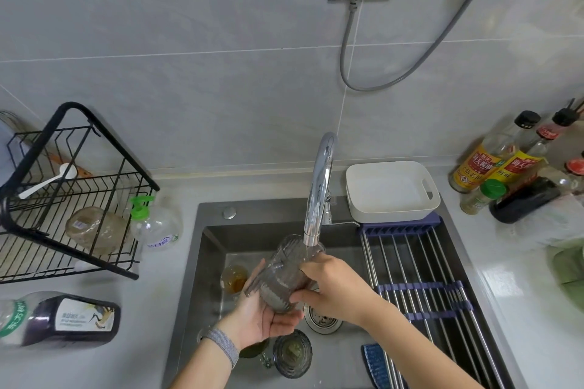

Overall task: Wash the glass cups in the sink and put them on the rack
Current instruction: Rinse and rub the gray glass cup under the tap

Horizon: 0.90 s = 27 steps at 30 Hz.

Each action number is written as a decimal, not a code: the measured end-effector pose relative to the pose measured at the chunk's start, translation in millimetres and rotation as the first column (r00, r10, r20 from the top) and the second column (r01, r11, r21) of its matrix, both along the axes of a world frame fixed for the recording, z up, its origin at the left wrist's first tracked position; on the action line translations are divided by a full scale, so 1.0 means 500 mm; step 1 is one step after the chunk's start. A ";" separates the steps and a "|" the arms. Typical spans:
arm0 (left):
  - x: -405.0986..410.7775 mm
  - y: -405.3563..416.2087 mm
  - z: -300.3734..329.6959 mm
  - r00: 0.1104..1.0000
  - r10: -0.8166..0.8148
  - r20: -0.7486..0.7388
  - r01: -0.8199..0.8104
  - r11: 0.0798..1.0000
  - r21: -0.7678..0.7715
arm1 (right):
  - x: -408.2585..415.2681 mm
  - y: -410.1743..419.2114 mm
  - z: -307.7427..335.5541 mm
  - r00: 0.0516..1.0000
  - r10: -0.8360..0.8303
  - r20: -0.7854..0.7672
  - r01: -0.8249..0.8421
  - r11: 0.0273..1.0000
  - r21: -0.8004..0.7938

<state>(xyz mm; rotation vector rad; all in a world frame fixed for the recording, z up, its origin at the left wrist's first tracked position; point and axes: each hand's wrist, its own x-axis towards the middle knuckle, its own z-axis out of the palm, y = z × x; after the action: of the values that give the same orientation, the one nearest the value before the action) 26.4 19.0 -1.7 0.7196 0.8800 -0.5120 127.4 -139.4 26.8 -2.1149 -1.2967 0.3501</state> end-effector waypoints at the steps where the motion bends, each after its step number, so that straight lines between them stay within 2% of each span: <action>1: -0.001 -0.001 0.003 1.000 -0.025 0.003 0.025 1.000 0.013 | -0.003 0.000 -0.001 0.994 -0.030 -0.101 0.031 0.999 0.015; 3: -0.001 -0.003 0.011 1.000 -0.015 0.015 0.014 0.998 0.053 | -0.011 0.001 -0.005 0.963 -0.074 -0.258 0.091 0.994 0.053; 5: 0.002 -0.008 0.018 0.996 0.081 0.024 -0.083 0.993 0.084 | -0.019 0.000 -0.014 0.923 -0.113 -0.369 0.142 0.989 0.051; 9: 0.002 -0.025 0.023 0.956 0.292 0.017 -0.292 0.955 0.053 | -0.041 0.006 -0.019 0.911 -0.219 -0.351 0.234 0.972 0.002; 11: 0.001 -0.035 0.025 0.947 0.320 -0.008 -0.320 0.947 0.037 | -0.064 0.015 -0.019 0.867 -0.363 -0.342 0.417 0.903 0.100; 13: 0.001 -0.044 0.028 0.943 0.331 -0.026 -0.331 0.944 -0.003 | -0.089 0.021 -0.034 0.743 -0.516 -0.426 0.620 0.770 0.149; 14: 0.001 -0.047 0.031 0.944 0.328 -0.029 -0.328 0.944 -0.017 | -0.099 0.022 -0.046 0.653 -0.544 -0.527 0.695 0.707 0.132; 16: -0.001 -0.058 0.034 0.951 0.310 -0.020 -0.310 0.950 -0.042 | -0.113 0.023 -0.056 0.438 -0.444 -0.782 0.761 0.646 0.060; 18: -0.005 -0.067 0.036 0.957 0.290 0.003 -0.290 0.956 -0.055 | -0.123 0.025 -0.062 0.277 -0.282 -0.918 0.786 0.616 0.048; 19: -0.006 -0.071 0.035 0.958 0.285 0.020 -0.283 0.957 -0.058 | -0.125 0.026 -0.063 0.232 -0.240 -0.943 0.797 0.602 0.042; 22: -0.008 -0.076 0.039 0.965 0.251 0.082 -0.245 0.967 -0.069 | -0.122 0.030 -0.070 0.172 -0.215 -0.961 0.833 0.552 0.025; 27: -0.003 -0.073 0.031 0.971 0.195 0.135 -0.200 0.979 0.025 | -0.106 0.048 -0.053 0.057 -0.197 -0.979 0.884 0.466 -0.043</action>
<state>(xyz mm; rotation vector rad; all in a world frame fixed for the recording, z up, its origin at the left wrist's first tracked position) 24.7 -17.5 13.5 0.6847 0.8284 -0.2673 74.3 -115.6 0.2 -1.2058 0.2982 0.5302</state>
